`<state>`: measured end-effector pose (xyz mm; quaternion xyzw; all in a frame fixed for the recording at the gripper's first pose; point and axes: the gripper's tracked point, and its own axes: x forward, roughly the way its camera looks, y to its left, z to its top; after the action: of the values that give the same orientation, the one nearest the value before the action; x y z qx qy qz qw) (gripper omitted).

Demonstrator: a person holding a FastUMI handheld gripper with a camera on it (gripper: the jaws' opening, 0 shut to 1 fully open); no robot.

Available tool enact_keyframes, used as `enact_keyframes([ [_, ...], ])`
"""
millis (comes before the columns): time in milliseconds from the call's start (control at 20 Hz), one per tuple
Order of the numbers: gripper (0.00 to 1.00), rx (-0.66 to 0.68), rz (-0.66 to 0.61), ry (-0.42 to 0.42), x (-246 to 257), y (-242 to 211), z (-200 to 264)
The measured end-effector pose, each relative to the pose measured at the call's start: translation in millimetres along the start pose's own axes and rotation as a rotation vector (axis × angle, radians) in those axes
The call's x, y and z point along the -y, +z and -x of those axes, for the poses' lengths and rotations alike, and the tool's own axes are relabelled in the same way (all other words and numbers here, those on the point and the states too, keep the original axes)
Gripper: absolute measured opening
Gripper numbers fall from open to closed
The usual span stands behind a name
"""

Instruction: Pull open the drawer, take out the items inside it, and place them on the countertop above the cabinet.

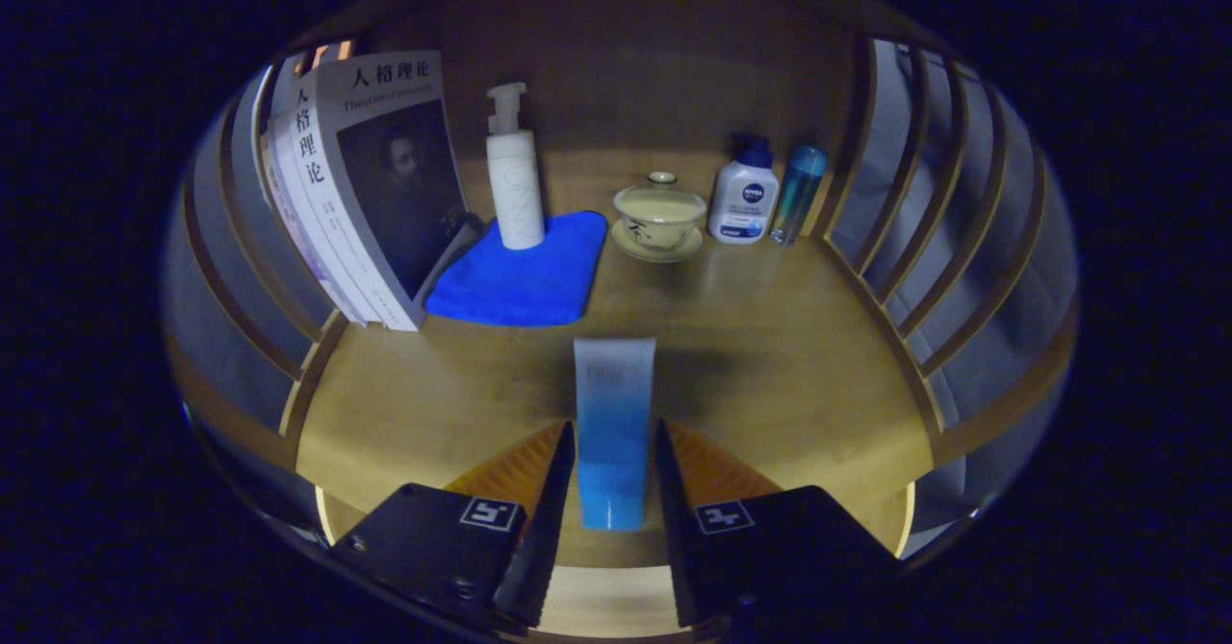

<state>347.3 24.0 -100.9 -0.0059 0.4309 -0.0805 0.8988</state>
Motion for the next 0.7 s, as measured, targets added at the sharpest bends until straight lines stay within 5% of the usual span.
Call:
enact_keyframes([
  [200, 0.65, 0.006, 0.004, -0.001, -1, -2, 18],
  [700, 0.67, 0.083, 0.103, 0.078, -23, -40, 100],
])
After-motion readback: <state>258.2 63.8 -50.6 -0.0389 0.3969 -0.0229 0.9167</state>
